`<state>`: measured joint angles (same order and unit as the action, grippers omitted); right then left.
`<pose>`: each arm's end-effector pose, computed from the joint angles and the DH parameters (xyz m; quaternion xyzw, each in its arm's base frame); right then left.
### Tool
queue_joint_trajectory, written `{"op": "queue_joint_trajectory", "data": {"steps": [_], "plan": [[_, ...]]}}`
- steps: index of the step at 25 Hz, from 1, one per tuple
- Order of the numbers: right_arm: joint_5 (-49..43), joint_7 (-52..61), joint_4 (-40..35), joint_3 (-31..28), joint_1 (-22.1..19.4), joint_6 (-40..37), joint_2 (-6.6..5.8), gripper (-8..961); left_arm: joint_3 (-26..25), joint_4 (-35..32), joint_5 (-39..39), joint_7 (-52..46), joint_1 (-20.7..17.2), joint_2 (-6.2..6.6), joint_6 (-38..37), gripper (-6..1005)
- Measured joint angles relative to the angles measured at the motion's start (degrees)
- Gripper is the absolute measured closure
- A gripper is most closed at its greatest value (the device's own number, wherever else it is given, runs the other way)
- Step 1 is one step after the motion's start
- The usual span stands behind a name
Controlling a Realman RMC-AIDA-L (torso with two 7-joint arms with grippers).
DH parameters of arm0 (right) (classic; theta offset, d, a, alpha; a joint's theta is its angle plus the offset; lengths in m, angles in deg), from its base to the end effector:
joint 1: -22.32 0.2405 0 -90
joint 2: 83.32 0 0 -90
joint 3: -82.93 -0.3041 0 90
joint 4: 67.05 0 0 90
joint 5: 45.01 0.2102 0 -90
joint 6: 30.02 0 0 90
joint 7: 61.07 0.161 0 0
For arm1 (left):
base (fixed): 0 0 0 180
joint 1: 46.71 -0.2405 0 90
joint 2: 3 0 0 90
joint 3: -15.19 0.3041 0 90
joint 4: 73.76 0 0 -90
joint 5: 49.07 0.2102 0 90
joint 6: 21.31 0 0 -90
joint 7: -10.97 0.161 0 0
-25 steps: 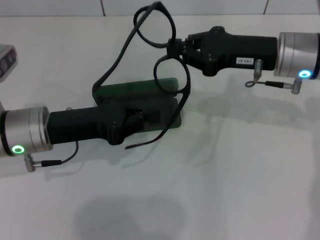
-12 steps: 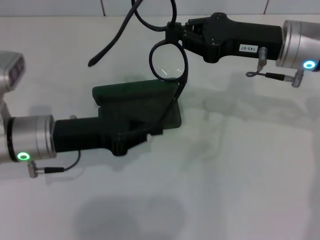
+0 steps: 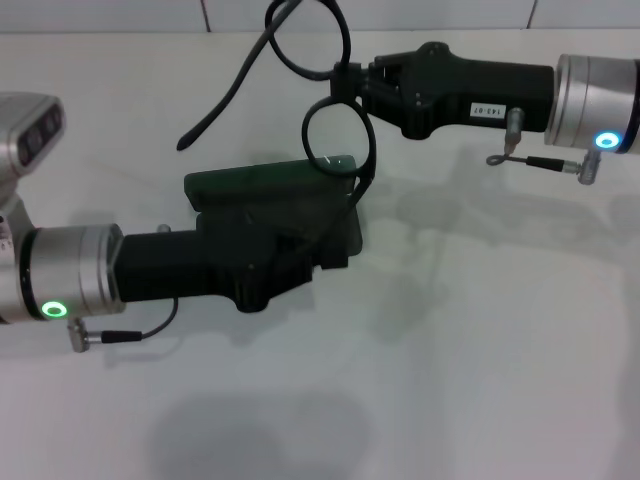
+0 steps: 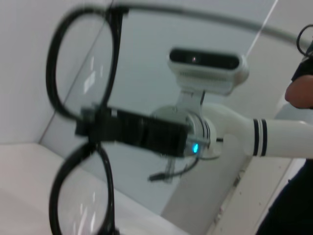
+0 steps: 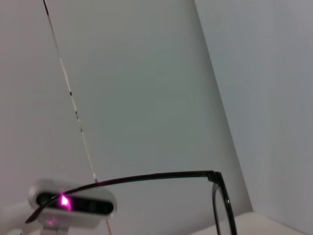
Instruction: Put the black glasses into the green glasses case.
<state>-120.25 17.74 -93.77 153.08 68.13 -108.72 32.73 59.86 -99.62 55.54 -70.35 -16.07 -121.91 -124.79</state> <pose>0.1507 0.4245 -0.0648 -0.9203 0.1412 0.3589 0.0652 -0.2573 0.3102 -0.0584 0.8958 0.2500 0.3654 0.0376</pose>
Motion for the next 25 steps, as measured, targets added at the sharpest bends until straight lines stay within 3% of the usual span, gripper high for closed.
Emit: {"op": "queue_joint_trajectory", "data": {"steps": [12, 25], "plan": [[-1.7, -0.4, -0.7, 5.3, -0.7, 0.1, -0.23, 901, -0.1, -0.7, -3.4, 0.0, 1.0, 1.22, -0.1, 985], [-3.2, -0.5, -2.2, 7.5, -0.6, -3.3, -0.28, 900, -0.1, -1.2, -3.5, 0.0, 2.0, 1.33, 0.3, 982]]}}
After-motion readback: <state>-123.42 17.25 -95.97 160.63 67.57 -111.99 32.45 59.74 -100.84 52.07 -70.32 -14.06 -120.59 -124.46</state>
